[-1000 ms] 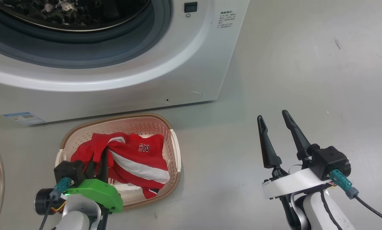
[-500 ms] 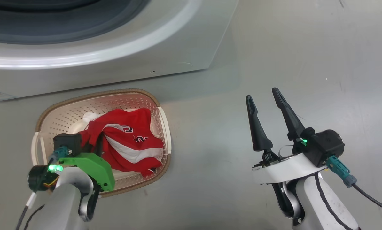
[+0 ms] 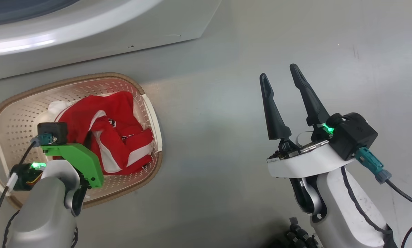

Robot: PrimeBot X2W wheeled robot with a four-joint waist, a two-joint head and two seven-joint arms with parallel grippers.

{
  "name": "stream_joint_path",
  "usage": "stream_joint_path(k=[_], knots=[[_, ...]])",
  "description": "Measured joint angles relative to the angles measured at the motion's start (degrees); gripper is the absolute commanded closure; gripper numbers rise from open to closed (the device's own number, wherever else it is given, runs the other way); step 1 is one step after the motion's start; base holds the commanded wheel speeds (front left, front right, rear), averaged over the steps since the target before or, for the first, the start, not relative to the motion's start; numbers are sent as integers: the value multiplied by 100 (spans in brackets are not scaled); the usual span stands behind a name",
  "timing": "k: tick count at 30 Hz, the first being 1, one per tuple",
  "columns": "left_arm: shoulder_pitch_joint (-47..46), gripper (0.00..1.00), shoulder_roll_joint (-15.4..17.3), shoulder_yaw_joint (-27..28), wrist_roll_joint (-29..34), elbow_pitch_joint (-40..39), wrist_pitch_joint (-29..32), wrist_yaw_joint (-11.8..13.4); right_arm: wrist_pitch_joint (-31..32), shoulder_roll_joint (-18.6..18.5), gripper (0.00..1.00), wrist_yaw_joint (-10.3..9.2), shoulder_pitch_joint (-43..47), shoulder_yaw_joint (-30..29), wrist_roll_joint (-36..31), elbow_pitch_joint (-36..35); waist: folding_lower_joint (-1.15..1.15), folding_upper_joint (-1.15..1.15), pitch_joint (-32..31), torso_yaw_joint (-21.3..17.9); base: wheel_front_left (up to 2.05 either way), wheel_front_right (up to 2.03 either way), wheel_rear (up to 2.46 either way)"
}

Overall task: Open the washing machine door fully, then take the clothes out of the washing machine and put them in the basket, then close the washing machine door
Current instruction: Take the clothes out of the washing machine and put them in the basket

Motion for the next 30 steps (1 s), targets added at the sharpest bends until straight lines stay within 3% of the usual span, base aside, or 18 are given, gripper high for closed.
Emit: stream_joint_path(k=[4,5,6,7,8,15,30], knots=[[-90,100,-8,89,-162,305,44,-42,0,0,0,-9,-32,-4,0,51,0,0,132,-123,0,0,0],[-109,89,-11,107,-172,376,44,-51,0,0,0,-11,-36,-5,0,66,0,0,152,-144,0,0,0],[-136,66,-22,113,-194,448,44,-54,0,1,0,-51,-39,-21,0,81,0,0,165,-159,0,0,0],[-191,14,-65,130,-219,563,40,-64,0,0,0,-53,-47,-42,-1,109,0,0,166,-157,0,0,0],[-213,0,-78,151,-219,606,37,-86,0,-2,0,-53,-54,-37,-1,116,0,0,158,-148,0,0,0],[-364,0,-67,9,-101,795,-287,-153,0,-1,0,-57,-133,-79,-2,198,0,0,82,-78,0,0,0],[-414,0,-167,-81,144,751,-1755,-209,0,-1,0,-99,-109,-531,-193,552,-1,0,-449,174,0,0,0]])
